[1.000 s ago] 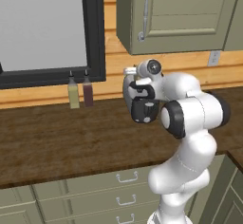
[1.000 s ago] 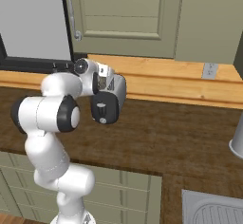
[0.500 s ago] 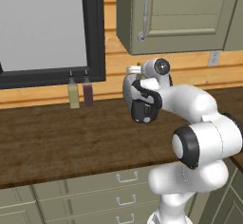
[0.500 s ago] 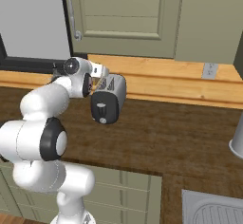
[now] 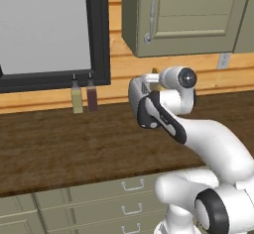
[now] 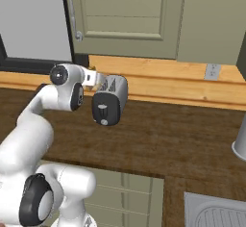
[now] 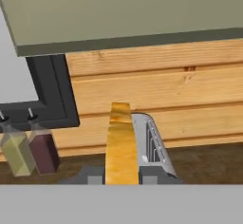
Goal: Start the toaster. Once the lever pops up, take the bread to the plate on the dining counter.
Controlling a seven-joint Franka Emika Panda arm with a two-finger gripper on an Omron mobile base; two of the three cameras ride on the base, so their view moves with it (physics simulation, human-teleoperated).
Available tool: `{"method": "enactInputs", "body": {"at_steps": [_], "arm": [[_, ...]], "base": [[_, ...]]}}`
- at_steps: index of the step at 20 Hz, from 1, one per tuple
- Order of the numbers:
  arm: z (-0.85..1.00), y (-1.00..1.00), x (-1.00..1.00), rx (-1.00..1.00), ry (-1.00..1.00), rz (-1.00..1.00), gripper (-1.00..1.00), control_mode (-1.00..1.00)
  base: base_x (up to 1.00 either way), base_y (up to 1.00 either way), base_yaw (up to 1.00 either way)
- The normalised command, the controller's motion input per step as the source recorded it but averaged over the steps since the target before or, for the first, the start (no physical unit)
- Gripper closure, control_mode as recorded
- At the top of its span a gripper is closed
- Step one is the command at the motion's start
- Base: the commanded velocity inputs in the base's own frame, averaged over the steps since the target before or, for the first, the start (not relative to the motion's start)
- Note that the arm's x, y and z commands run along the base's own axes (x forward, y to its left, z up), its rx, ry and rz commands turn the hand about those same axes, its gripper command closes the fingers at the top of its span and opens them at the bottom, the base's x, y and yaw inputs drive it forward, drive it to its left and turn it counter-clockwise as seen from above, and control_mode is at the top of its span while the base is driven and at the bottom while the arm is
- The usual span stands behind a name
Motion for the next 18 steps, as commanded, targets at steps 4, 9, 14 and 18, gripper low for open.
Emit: {"method": "enactInputs", "body": {"at_steps": [4,9,14,18], "arm": [[0.96,-0.09,-0.87,0.04,0.08,0.0,1.0,-1.0],[0.86,-0.12,-0.7,0.07,0.22,0.0,1.0,-1.0],[0.27,-0.08,-0.75,0.02,0.25,0.0,1.0,-1.0],[-0.04,-0.02,-0.74,0.0,0.18,0.0,1.0,-1.0]], "base": [[0.0,0.0,0.0],[0.0,0.0,0.0],[0.0,0.0,0.0],[0.0,0.0,0.0]]}}
